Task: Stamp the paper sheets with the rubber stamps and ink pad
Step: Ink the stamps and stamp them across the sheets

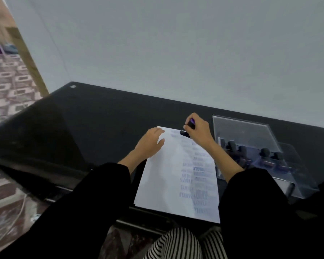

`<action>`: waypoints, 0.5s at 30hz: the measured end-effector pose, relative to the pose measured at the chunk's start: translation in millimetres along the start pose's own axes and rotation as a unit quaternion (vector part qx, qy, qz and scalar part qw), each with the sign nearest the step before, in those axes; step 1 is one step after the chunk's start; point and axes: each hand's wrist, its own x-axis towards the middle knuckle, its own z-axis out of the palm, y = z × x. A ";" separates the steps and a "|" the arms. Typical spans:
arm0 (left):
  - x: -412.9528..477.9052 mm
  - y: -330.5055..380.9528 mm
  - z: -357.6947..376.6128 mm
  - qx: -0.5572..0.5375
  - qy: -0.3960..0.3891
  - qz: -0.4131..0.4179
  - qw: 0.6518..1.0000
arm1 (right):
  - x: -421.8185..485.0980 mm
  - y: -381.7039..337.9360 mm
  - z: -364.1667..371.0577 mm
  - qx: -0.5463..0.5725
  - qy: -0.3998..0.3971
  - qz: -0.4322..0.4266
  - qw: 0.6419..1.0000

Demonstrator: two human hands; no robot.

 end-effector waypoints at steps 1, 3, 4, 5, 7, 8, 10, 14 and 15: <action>4.1 -2.9 3.0 0.011 -0.006 -0.004 1.000 | 6.7 1.6 7.2 -0.004 -0.010 0.005 1.000; 11.0 -7.4 9.7 0.036 -0.008 -0.005 0.999 | 16.3 6.5 20.6 -0.013 -0.023 0.006 1.000; 13.6 -9.5 13.0 0.048 -0.009 -0.001 0.999 | 19.3 9.0 26.6 -0.018 -0.028 0.005 0.999; 15.4 -11.2 15.8 0.057 -0.012 0.001 0.998 | 21.0 11.3 31.4 -0.024 -0.032 0.003 0.999; 17.1 -14.0 20.5 0.060 -0.026 -0.002 0.998 | 22.2 15.1 38.7 -0.032 -0.039 -0.004 0.999; 16.8 -15.2 22.3 0.057 -0.032 -0.006 0.998 | 22.0 16.4 41.5 -0.036 -0.043 -0.004 0.998; 15.3 -17.3 25.6 0.056 -0.039 -0.012 0.998 | 21.1 18.1 45.4 -0.039 -0.049 0.002 0.998; 13.4 -21.3 30.6 0.082 -0.053 -0.019 0.995 | 21.9 19.5 49.0 -0.036 -0.047 0.002 0.998; 12.9 -21.5 31.1 0.088 -0.054 -0.020 0.994 | 22.5 19.2 49.4 -0.039 -0.047 0.001 0.998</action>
